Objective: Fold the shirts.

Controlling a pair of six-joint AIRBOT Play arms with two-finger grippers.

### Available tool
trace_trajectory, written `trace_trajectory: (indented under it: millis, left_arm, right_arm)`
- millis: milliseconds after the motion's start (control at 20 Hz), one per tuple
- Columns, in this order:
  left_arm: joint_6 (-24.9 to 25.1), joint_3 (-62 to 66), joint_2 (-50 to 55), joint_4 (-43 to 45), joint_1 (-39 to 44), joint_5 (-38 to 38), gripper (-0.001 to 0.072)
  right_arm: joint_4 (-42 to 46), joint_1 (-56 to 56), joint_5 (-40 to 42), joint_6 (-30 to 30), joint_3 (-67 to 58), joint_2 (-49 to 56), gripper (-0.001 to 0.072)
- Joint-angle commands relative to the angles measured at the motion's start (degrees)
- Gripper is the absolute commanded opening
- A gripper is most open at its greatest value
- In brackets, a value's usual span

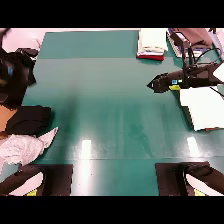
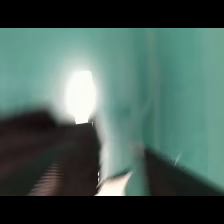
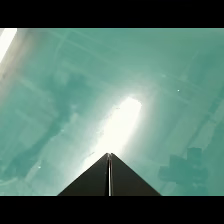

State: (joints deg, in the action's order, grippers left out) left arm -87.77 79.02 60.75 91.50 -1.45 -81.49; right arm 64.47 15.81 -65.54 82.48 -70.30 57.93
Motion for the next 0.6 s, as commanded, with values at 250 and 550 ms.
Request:
trace_trajectory:
  millis: [250,550]
  left_arm:
    - [-2.25,-33.62,-2.19,3.69,-9.9,23.78,0.0611]
    - [-4.63,-30.93,-2.89,3.69,-9.88,22.36,0.0025]
  right_arm:
    - [-0.04,0.07,-0.2,0.0,-0.07,0.04,0.0016]
    - [-0.02,0.04,0.2,0.0,-0.09,-0.02,0.0016]
